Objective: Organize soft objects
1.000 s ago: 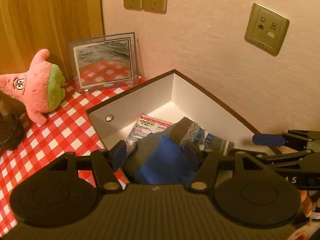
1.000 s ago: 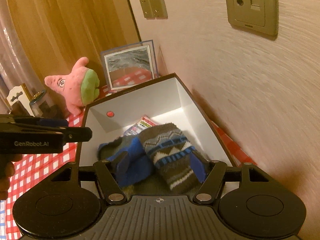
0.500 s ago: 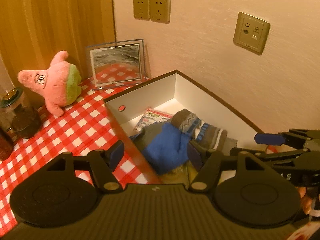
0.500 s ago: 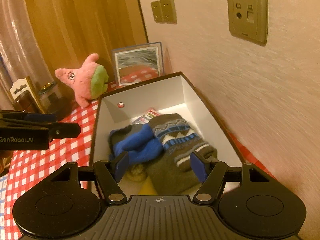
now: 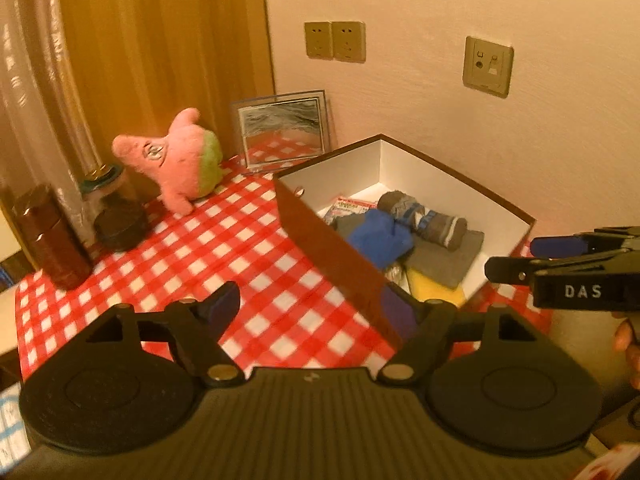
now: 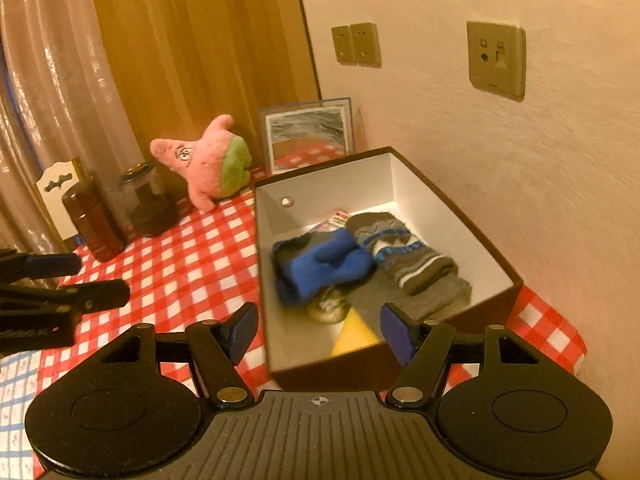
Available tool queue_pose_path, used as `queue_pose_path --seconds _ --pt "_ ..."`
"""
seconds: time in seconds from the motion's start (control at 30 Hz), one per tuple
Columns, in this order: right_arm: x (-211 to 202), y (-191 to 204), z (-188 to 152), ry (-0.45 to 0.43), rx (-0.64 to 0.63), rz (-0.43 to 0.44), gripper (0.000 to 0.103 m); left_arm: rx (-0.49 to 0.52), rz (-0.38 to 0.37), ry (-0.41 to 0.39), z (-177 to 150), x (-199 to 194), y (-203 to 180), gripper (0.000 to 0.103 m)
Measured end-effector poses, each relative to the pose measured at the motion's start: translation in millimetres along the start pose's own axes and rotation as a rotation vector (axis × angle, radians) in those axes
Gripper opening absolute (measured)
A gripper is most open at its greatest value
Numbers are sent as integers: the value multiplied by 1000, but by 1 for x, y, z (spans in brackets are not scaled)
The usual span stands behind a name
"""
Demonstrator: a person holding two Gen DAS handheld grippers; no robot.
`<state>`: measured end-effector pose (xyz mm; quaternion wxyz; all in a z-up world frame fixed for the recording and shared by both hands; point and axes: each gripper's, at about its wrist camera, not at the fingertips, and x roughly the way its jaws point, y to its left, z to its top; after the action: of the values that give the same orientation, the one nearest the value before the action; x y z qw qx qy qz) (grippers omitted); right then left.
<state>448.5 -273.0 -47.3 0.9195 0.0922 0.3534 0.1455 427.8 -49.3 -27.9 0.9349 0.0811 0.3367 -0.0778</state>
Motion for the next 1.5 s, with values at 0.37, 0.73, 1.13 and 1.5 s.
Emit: queue_pose_path --seconds 0.37,0.73,1.13,1.5 --pt "-59 70 -66 -8 8 -32 67 -87 -2 3 -84 -95 44 76" --pt "-136 142 -165 -9 4 21 67 -121 31 18 -188 -192 58 76" --pt "-215 198 -240 81 4 66 67 -188 52 83 -259 -290 51 76" --pt "-248 206 -252 102 -43 134 67 -235 104 102 -273 -329 30 76"
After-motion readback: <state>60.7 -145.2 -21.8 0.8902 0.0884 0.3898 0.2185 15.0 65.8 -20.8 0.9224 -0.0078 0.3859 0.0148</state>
